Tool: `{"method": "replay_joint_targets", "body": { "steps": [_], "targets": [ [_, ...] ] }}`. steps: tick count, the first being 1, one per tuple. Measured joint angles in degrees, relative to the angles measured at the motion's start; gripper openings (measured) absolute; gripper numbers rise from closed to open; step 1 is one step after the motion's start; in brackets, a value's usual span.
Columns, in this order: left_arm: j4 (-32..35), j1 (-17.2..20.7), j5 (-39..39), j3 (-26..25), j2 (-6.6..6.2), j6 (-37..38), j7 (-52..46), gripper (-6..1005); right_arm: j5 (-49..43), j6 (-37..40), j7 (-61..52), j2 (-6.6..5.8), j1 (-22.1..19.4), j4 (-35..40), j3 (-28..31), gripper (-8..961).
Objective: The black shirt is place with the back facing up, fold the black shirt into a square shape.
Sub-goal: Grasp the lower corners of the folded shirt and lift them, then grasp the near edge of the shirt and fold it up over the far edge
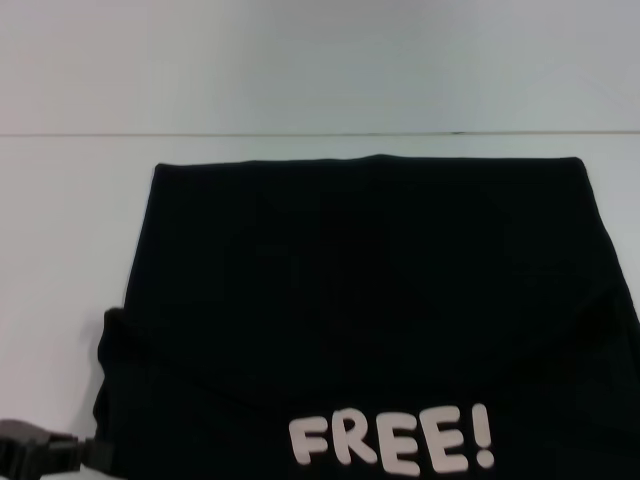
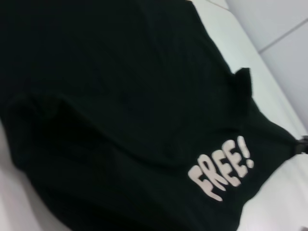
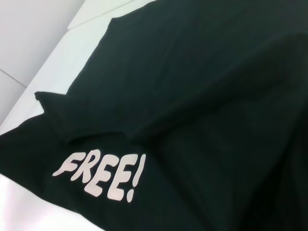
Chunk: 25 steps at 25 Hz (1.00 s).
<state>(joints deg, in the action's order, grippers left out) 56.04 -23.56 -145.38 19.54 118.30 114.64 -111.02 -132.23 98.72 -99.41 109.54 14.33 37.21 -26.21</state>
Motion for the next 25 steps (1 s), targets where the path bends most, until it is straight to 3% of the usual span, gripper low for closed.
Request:
{"method": "replay_joint_targets", "body": {
  "steps": [6, 11, 16, 25],
  "targets": [
    [-0.3, 0.8, -2.0, -0.7, 0.04, 3.3, 1.4, 72, -3.5, 2.5, 3.2, 0.42, -2.1, -0.2, 5.0, 41],
    [-0.5, 1.5, -3.0, -0.7, 0.25, 3.5, 2.5, 75, -4.0, 3.4, 4.0, 0.68, -3.4, -0.6, 5.6, 41],
    [-0.6, 0.3, -2.8, -1.6, -0.03, 3.4, 2.4, 78, -3.8, 4.2, 4.2, 0.75, -2.3, -0.6, 7.0, 41],
    [-5.3, -11.0, -1.3, -3.9, -4.07, -5.2, -1.5, 85, -3.6, 0.0, 3.7, -0.28, 7.7, -0.9, 9.2, 41]
  ]
}}
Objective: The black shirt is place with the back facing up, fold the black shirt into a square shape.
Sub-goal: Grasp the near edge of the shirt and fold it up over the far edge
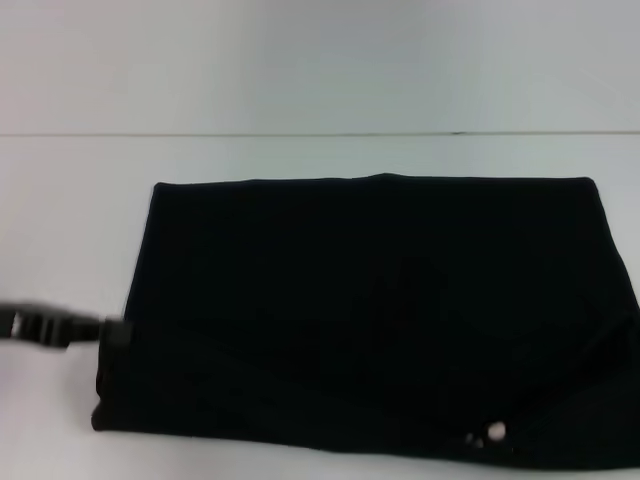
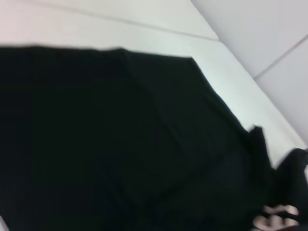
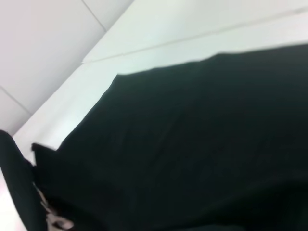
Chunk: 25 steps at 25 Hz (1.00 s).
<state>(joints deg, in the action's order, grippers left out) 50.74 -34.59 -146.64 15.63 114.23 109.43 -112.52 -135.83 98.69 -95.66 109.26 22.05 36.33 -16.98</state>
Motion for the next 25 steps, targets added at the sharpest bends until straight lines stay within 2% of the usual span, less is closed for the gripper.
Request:
{"method": "replay_joint_targets", "body": {
  "steps": [3, 8, 12, 15, 16, 17, 25],
  "targets": [
    [-2.8, -3.6, -0.3, 1.7, -1.23, -6.7, -2.2, 87, 0.0, -2.9, -1.0, -0.28, 3.0, 0.0, 0.0, 41],
    [-5.1, -6.6, -0.3, 6.9, -1.51, -18.7, -5.8, 90, 0.1, -10.1, -3.0, -0.35, 6.7, -1.2, 0.3, 41],
    [-6.3, -7.7, -0.1, 9.7, -1.13, -24.4, -6.9, 93, 0.2, -17.3, -3.4, -0.34, 9.7, -4.8, 0.3, 41],
    [-8.5, -9.2, -0.3, 12.2, -0.40, -32.0, -7.7, 95, 0.2, -23.4, -3.4, -0.22, 12.0, -7.8, 0.0, 41],
    [-8.5, -9.2, -0.3, 12.2, -0.40, -32.0, -7.7, 95, 0.2, -25.4, -3.4, -0.11, 12.8, -8.7, -0.1, 41],
    [-9.1, -9.6, -0.3, 13.9, 0.00, -36.0, -8.1, 96, 0.1, -27.1, -3.4, 0.02, 13.5, -9.4, -0.3, 41],
    [-9.5, -10.7, -0.2, 17.9, 0.96, -43.9, -8.8, 102, 0.0, -35.7, -4.3, 0.43, 17.4, -12.2, -1.0, 42]
  ]
}}
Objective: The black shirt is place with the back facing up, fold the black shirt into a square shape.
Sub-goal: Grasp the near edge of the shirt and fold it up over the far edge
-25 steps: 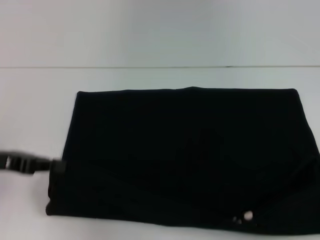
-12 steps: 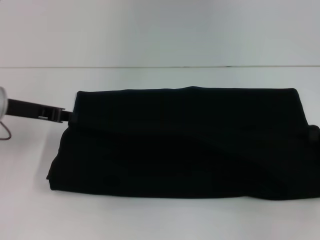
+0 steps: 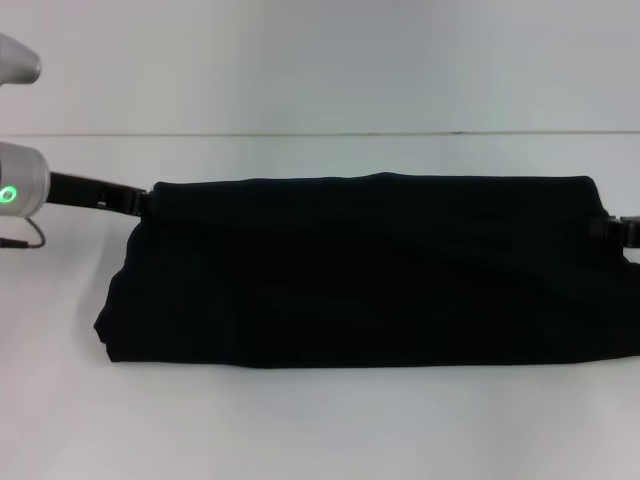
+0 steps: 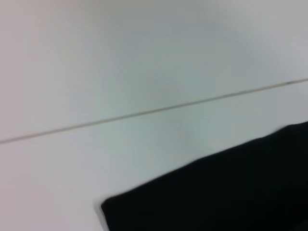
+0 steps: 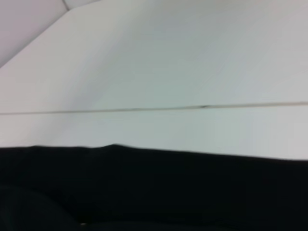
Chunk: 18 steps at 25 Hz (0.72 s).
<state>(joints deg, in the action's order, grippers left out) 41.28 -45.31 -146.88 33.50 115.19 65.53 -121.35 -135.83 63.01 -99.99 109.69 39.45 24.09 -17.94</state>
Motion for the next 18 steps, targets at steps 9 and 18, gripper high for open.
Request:
{"method": "replay_joint_targets", "body": {
  "steps": [9, 18],
  "targets": [
    [-0.6, -1.0, -0.2, 4.0, 1.52, -8.8, 0.0, 108, 0.3, -10.4, -1.2, 1.88, 3.7, -1.3, -0.5, 41],
    [-2.2, -1.8, -0.2, 4.1, 1.54, -12.9, 0.0, 114, 0.3, -22.6, 0.3, 4.52, 8.3, -1.9, -1.2, 42]
  ]
}}
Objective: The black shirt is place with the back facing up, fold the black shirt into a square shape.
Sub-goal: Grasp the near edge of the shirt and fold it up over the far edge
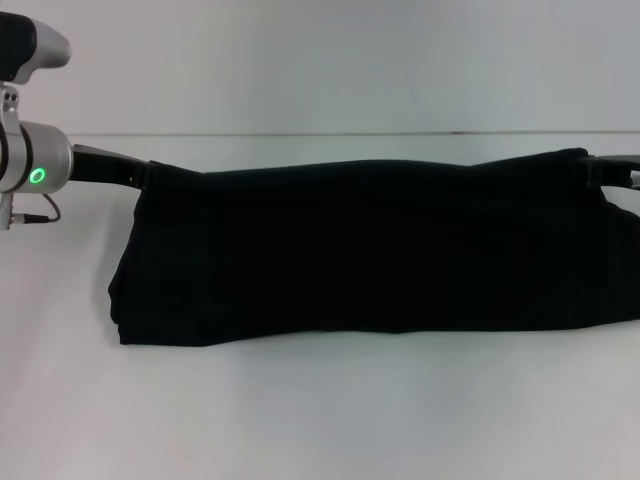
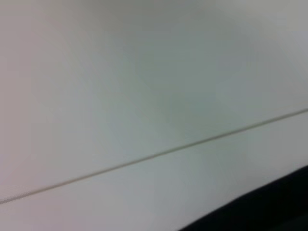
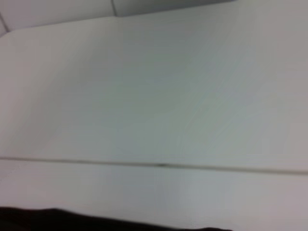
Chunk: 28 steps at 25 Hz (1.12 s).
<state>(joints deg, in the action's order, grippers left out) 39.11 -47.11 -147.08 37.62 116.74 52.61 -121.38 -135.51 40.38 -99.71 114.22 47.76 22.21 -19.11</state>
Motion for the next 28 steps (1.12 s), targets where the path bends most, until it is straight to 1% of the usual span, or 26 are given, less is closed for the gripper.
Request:
{"method": "replay_joint_targets", "body": {
  "steps": [1, 6, 11, 17, 24, 28],
  "targets": [
    [0.0, 0.0, 0.0, 0.0, 0.02, -0.7, 0.0, 114, 0.0, 0.0, 0.0, 0.00, 0.0, 0.0, 0.0, 42],
    [-0.9, 0.2, 0.0, 0.0, 0.26, -3.1, 0.2, 118, 0.0, -6.0, 2.2, 0.74, 1.6, -1.9, -1.0, 43],
    [-1.6, -0.1, 0.0, 0.0, 0.24, -3.8, 0.4, 121, 0.0, -8.8, 2.8, 1.01, 2.2, -2.8, -1.0, 43],
    [-2.4, -0.3, 0.0, 0.1, 0.44, -5.8, 0.6, 125, 0.0, -9.3, 2.9, 1.01, 2.2, -3.0, -1.0, 44],
    [-2.4, -0.3, 0.2, 0.1, 0.56, -6.0, 0.7, 130, 0.0, -9.4, 2.9, 1.04, 2.3, -3.1, -1.0, 44],
    [-2.4, -0.5, 0.1, 0.1, 0.92, -6.2, 0.8, 133, 0.0, -9.4, 2.9, 1.10, 2.2, -3.1, -1.0, 44]
  ]
}}
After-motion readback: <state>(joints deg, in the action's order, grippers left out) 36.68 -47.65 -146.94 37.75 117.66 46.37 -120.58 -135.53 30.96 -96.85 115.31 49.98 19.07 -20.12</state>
